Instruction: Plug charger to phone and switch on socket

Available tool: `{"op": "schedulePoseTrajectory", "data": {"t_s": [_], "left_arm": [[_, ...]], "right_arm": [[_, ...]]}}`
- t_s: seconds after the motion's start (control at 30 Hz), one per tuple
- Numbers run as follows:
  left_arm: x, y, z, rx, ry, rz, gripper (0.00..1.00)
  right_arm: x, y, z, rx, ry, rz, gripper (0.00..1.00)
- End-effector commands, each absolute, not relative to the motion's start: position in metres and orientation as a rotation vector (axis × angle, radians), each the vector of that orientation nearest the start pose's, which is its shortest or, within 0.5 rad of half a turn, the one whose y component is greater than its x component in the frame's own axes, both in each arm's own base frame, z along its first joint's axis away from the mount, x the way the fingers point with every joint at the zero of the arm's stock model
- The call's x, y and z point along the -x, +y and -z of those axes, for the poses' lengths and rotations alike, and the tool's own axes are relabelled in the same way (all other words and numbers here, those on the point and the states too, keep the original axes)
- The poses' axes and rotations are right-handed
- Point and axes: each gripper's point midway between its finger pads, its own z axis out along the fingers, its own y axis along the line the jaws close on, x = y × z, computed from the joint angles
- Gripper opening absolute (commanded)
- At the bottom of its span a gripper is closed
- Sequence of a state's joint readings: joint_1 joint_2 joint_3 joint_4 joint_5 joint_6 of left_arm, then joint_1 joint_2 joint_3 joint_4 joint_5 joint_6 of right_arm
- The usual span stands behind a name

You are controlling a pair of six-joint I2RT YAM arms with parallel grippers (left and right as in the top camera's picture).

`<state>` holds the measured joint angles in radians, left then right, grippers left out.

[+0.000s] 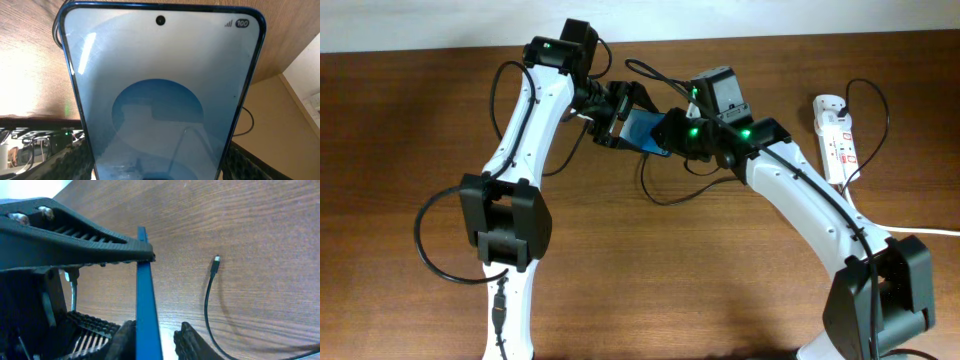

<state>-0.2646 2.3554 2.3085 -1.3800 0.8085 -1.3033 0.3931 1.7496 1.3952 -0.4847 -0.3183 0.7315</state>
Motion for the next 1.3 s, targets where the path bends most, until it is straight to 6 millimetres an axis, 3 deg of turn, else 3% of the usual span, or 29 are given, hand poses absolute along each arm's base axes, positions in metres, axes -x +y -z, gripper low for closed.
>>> {"op": "schedulePoseTrajectory", "data": {"t_s": [0.0, 0.13, 0.23, 0.3, 0.5, 0.63, 0.77, 0.87, 0.97, 1.07, 1.13, 1.27], "left_arm": [[-0.434, -0.251, -0.171, 1.585, 2.991, 1.282, 0.00], [-0.434, -0.251, -0.171, 1.585, 2.991, 1.282, 0.00], [-0.435, -0.251, -0.171, 1.584, 2.989, 1.277, 0.00], [-0.435, -0.251, -0.171, 1.585, 2.989, 1.277, 0.06], [-0.434, -0.251, -0.171, 1.542, 2.998, 1.284, 0.54], [-0.434, -0.251, -0.171, 1.493, 3.008, 1.291, 0.98], [-0.437, -0.252, -0.171, 1.353, 3.018, 1.318, 0.99], [-0.438, -0.252, -0.171, 1.245, 3.029, 1.331, 0.99], [-0.446, -0.256, -0.176, 0.922, 3.006, 1.407, 1.00], [-0.455, -0.272, -0.202, 0.496, 2.880, 1.667, 1.00], [-0.459, -0.281, -0.225, 0.233, 2.738, 1.841, 1.00], [-0.466, -0.292, -0.263, -0.099, 2.487, 2.028, 0.99]], "right_arm": [[-0.427, 0.236, -0.171, -0.242, 2.517, -0.852, 0.27], [-0.427, 0.237, -0.171, -0.239, 2.516, -0.858, 0.11], [-0.426, 0.239, -0.172, -0.232, 2.519, -0.875, 0.04], [-0.425, 0.239, -0.172, -0.228, 2.521, -0.885, 0.04], [-0.423, 0.239, -0.174, -0.226, 2.526, -0.923, 0.04], [-0.426, 0.213, -0.180, -0.295, 2.527, -0.910, 0.04], [-0.427, 0.175, -0.200, -0.358, 2.489, -0.871, 0.04], [-0.424, 0.161, -0.213, -0.352, 2.464, -0.856, 0.04], [-0.420, 0.140, -0.241, -0.380, 2.396, -0.859, 0.04], [-0.415, 0.111, -0.280, -0.447, 2.278, -0.887, 0.04], [-0.413, 0.091, -0.294, -0.547, 2.223, -0.898, 0.04], [-0.420, 0.072, -0.294, -0.781, 2.168, -0.961, 0.04]]}}
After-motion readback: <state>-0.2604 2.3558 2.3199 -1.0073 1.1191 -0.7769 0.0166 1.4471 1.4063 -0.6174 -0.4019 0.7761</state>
